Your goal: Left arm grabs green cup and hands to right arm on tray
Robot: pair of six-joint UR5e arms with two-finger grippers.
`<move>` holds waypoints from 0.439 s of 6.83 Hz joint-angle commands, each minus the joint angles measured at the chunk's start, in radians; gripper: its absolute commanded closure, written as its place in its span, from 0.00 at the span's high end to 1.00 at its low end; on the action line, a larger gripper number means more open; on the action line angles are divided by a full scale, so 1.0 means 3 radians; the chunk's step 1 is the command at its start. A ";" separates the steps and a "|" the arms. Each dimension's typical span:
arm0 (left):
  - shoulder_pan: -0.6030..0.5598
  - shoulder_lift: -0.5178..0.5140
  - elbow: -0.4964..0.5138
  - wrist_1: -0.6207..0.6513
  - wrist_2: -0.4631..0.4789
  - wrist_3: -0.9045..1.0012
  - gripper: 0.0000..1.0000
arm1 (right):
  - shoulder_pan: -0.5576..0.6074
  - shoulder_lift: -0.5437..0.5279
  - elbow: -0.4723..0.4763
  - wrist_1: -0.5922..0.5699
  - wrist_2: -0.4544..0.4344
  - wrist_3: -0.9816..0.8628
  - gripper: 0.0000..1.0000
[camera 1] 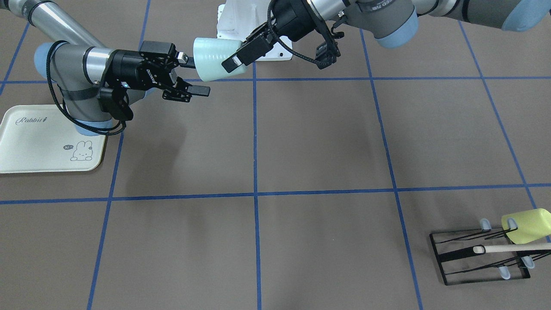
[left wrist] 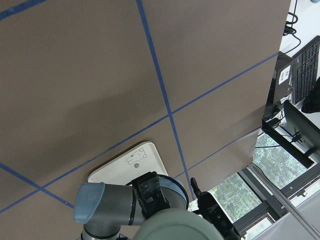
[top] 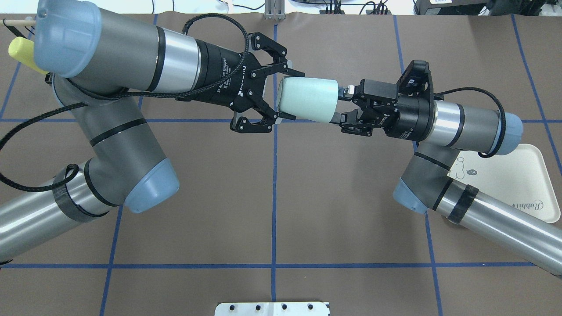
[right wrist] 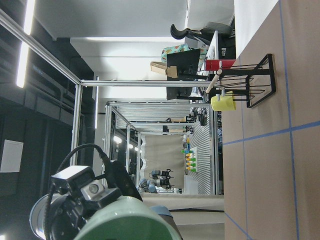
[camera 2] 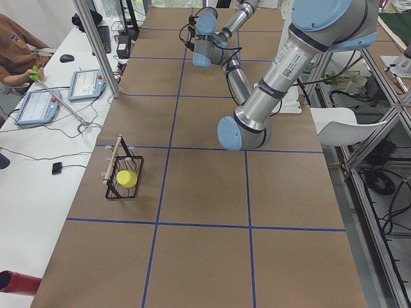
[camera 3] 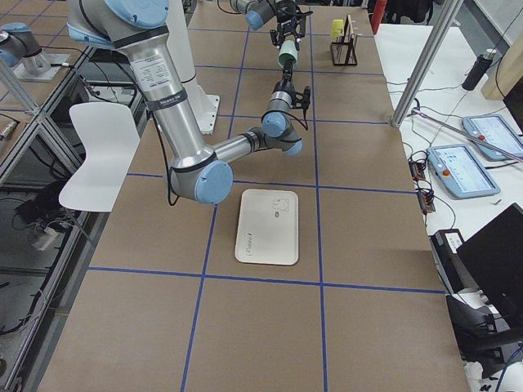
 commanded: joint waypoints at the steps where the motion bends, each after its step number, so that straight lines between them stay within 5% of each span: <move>1: 0.0019 -0.0014 0.0000 0.0000 0.0002 0.0000 0.13 | -0.0009 0.0014 -0.0015 0.0001 0.0000 0.0000 0.88; 3: 0.0019 -0.0014 0.0000 0.0000 0.0007 0.0000 0.13 | -0.0009 0.0020 -0.0015 0.0001 0.0000 0.0005 0.73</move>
